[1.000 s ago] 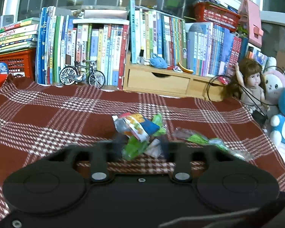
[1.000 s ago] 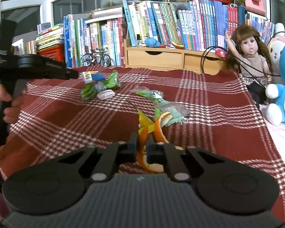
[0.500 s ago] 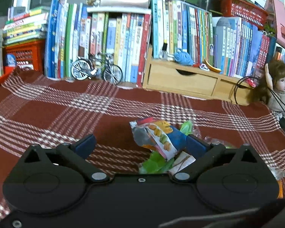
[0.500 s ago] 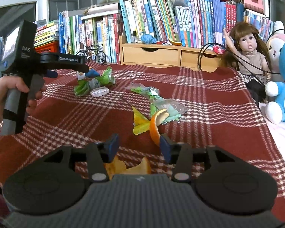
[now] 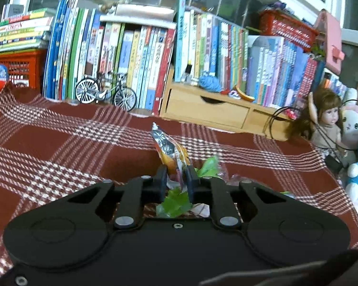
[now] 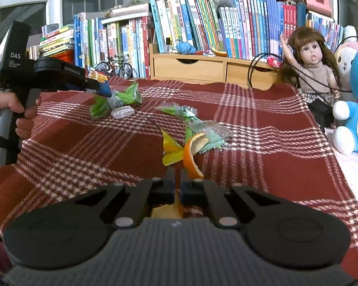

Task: Collect trash
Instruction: 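Lift the wrapper and orange peel and carry both over the bin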

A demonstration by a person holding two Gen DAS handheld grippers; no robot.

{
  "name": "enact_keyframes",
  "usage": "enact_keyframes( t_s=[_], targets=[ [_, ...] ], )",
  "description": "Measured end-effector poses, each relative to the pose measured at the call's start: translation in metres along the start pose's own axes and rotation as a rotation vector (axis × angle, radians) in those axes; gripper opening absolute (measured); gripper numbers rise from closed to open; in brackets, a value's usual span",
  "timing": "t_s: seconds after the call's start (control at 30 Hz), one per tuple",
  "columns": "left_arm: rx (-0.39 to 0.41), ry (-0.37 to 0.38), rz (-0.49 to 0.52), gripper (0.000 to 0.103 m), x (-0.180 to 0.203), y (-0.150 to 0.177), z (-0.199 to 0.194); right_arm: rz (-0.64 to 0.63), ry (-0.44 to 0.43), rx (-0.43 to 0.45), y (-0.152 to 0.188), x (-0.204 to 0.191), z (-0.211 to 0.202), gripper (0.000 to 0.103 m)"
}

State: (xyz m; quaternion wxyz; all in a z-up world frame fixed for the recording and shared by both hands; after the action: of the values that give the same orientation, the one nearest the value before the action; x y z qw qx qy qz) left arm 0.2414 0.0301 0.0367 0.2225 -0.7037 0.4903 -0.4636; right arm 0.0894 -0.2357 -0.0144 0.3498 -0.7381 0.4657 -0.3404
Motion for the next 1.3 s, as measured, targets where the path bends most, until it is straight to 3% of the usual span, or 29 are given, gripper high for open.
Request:
enact_keyframes(
  t_s=[0.13, 0.2, 0.33, 0.4, 0.47, 0.57, 0.6, 0.63, 0.7, 0.93, 1.3],
  targets=[
    [0.023, 0.027, 0.025, 0.015, 0.006, 0.004, -0.024, 0.002, 0.003, 0.016, 0.005, 0.0, -0.009, 0.016],
    [0.026, 0.05, 0.031, 0.015, 0.007, 0.01, -0.039, 0.006, 0.002, 0.015, 0.008, 0.001, -0.009, 0.043],
    [0.024, 0.077, 0.055, 0.015, 0.007, 0.025, -0.063, 0.033, -0.057, 0.008, 0.016, -0.003, -0.009, 0.052],
    [0.01, 0.093, 0.065, 0.015, 0.006, 0.034, -0.075, 0.048, -0.07, 0.02, 0.018, -0.005, -0.012, 0.065],
    [-0.003, 0.103, 0.074, 0.015, 0.004, 0.043, -0.084, 0.059, -0.09, 0.031, 0.02, -0.007, -0.015, 0.069],
    [-0.022, 0.111, 0.093, 0.015, 0.003, 0.055, -0.095, 0.04, -0.094, 0.011, 0.022, -0.014, -0.012, 0.069],
    [-0.026, 0.111, 0.102, 0.015, 0.003, 0.059, -0.098, 0.04, -0.107, 0.007, 0.023, -0.016, -0.011, 0.062],
    [-0.03, 0.109, 0.111, 0.015, 0.003, 0.063, -0.101, 0.041, -0.117, 0.003, 0.024, -0.018, -0.01, 0.051],
    [-0.045, 0.1, 0.125, 0.015, 0.002, 0.069, -0.105, 0.039, -0.126, -0.014, 0.023, -0.022, -0.006, 0.01],
    [-0.095, 0.059, 0.155, 0.014, -0.005, 0.087, -0.13, 0.053, -0.096, 0.01, 0.014, -0.031, -0.022, 0.009],
    [-0.072, 0.106, 0.134, 0.014, -0.011, 0.115, -0.212, 0.043, -0.145, 0.059, 0.014, -0.059, -0.066, 0.009]
  ],
)
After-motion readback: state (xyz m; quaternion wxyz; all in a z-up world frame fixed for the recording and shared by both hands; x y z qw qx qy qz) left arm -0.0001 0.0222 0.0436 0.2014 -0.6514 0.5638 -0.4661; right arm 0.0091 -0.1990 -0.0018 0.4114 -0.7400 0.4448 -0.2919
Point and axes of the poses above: each gripper's, at about its wrist camera, not at the fingertips, and z roughly the way its jaws point, x to its right, y to its underside, the point moved 3 cm from there along z, roughly the way its jaws point, and after that the axes turned 15 degrees about -z, right-handed, at the moved point
